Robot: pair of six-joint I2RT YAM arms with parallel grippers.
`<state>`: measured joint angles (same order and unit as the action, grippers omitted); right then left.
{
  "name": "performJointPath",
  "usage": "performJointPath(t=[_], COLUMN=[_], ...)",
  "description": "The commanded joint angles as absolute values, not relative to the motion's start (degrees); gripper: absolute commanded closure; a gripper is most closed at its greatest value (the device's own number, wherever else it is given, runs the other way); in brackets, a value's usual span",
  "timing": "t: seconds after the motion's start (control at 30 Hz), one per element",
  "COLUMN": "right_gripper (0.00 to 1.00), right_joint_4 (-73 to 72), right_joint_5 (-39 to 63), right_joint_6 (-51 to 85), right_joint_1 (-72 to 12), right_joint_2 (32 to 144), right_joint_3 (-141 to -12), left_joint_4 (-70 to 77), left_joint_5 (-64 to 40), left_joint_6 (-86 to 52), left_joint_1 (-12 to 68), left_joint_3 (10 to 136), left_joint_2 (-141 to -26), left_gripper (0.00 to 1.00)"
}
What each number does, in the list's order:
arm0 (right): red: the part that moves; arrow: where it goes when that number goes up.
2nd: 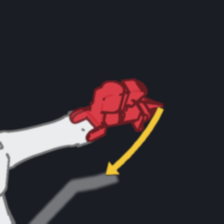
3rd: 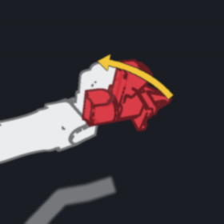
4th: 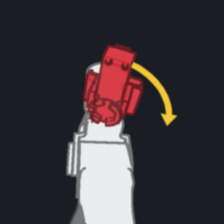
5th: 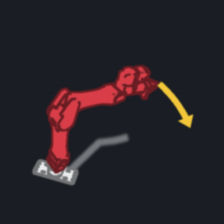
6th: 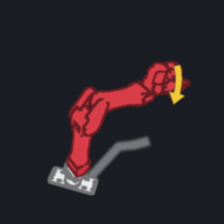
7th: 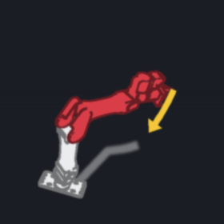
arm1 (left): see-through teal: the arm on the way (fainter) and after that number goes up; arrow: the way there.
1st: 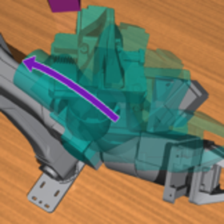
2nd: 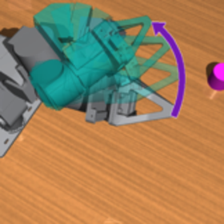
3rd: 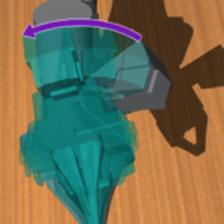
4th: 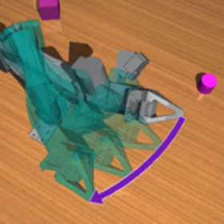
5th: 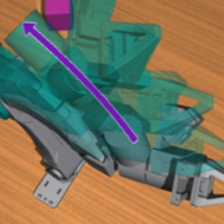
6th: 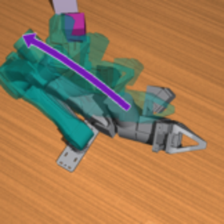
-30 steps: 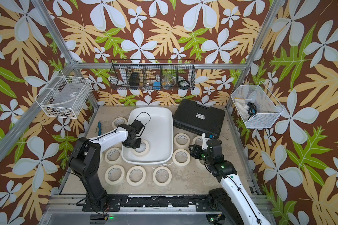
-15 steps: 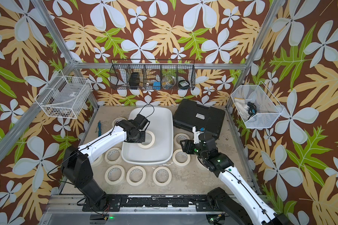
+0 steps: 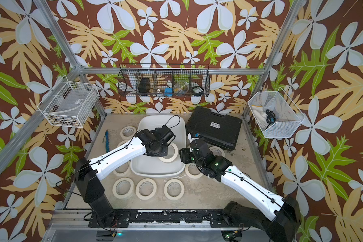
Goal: Take out the art tape in the storage box
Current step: Pick up the art tape from the storage box.
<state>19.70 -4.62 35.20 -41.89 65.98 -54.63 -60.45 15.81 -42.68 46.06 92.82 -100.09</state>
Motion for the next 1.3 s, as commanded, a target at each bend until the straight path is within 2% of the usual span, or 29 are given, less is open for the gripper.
performJointPath(t=[0.0, 0.5, 0.7, 0.83, 1.1, 1.27], right_gripper=[0.4, 0.42, 0.47, 0.56, 0.99, 1.0], right_joint_4=[18.3, 17.2, 18.2, 18.5, 19.0, 20.8], right_joint_5=[-9.8, -14.0, -15.5, -16.3, -15.8, -16.8], right_joint_6=[33.7, 32.4, 32.1, 31.8, 31.8, 31.4], right_joint_1=[-42.5, -47.1, -47.0, -47.1, -47.1, -47.1], right_joint_2=[68.6, 78.7, 82.3, 84.0, 84.7, 84.0], right_joint_3=[-55.9, -61.3, -63.6, -64.8, -65.9, -66.2], left_joint_4=[-60.3, -59.9, -59.9, -60.4, -60.0, -56.4], left_joint_5=[15.3, 14.6, 14.6, 14.4, 14.0, 12.3], left_joint_6=[-43.8, -42.8, -42.4, -42.2, -41.9, -41.0], left_joint_1=[46.5, 46.4, 46.5, 46.5, 46.5, 46.4], left_joint_3=[93.5, 93.6, 93.9, 94.5, 93.7, 92.2], left_joint_2=[-99.6, -100.7, -100.3, -100.2, -99.7, -97.6], left_gripper=[1.0, 1.0, 1.0, 1.0, 0.98, 0.82])
